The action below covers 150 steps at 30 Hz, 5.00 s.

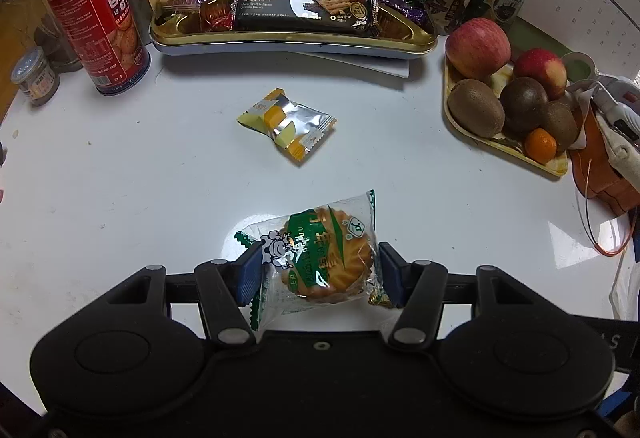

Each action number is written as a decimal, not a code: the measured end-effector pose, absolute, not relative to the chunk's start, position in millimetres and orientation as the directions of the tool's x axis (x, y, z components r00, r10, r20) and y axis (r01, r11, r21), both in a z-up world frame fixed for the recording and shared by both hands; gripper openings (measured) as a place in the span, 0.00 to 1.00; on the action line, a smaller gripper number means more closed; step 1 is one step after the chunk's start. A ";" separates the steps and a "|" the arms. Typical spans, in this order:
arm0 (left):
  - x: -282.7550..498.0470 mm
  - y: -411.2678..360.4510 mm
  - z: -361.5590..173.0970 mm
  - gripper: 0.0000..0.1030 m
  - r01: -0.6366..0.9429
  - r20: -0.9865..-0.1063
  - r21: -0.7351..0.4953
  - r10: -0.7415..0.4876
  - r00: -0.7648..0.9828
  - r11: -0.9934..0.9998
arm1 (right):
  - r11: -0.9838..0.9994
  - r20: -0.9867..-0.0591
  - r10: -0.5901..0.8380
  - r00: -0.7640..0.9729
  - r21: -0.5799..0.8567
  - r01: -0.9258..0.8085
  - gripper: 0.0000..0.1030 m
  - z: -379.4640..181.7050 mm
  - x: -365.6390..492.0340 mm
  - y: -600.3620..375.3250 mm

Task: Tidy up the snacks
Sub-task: 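Carry the cookie pack into the gold tray and open the left gripper while the right carries the candy, then release the green candy into the gold tray with the right gripper, then move the right gripper to the gold candy and grasp it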

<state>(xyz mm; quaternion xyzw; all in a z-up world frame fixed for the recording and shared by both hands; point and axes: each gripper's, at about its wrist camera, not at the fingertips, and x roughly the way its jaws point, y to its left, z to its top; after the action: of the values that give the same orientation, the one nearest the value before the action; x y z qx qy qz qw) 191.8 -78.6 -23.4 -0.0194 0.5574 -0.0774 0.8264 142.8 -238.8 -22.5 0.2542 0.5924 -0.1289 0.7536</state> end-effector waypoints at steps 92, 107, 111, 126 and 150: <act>39.8 -0.3 33.8 0.64 0.079 -0.936 -0.024 -0.050 0.347 0.997 | 0.941 -0.932 0.036 0.361 0.153 0.303 0.52 -3.8 -68.9 -185.6; 168.1 -21.1 41.1 0.64 -0.024 -0.882 0.001 0.012 0.470 1.000 | 0.947 -0.909 0.030 0.416 0.160 0.280 0.52 31.7 86.3 -203.7; 192.4 -21.5 23.8 0.64 -0.048 -0.872 0.037 0.056 0.487 0.998 | 0.940 -0.911 0.028 0.411 0.164 0.300 0.52 28.4 127.9 -203.4; 206.5 -12.1 -1.3 0.64 -0.074 -0.950 -0.100 -0.073 0.304 0.992 | 0.976 -0.977 -0.015 0.213 0.032 0.215 0.51 -44.6 176.1 -167.2; 200.6 -2.9 14.0 0.64 -0.035 -0.932 -0.096 -0.078 0.355 0.995 | 0.947 -0.959 0.002 0.282 0.093 0.309 0.49 -58.0 209.7 -179.7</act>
<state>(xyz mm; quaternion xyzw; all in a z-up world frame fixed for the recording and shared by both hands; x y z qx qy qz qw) 200.6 -2.9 14.0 -0.0498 0.5676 -0.0129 0.8217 209.7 -179.7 -58.0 0.1315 0.5911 -0.0971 0.7899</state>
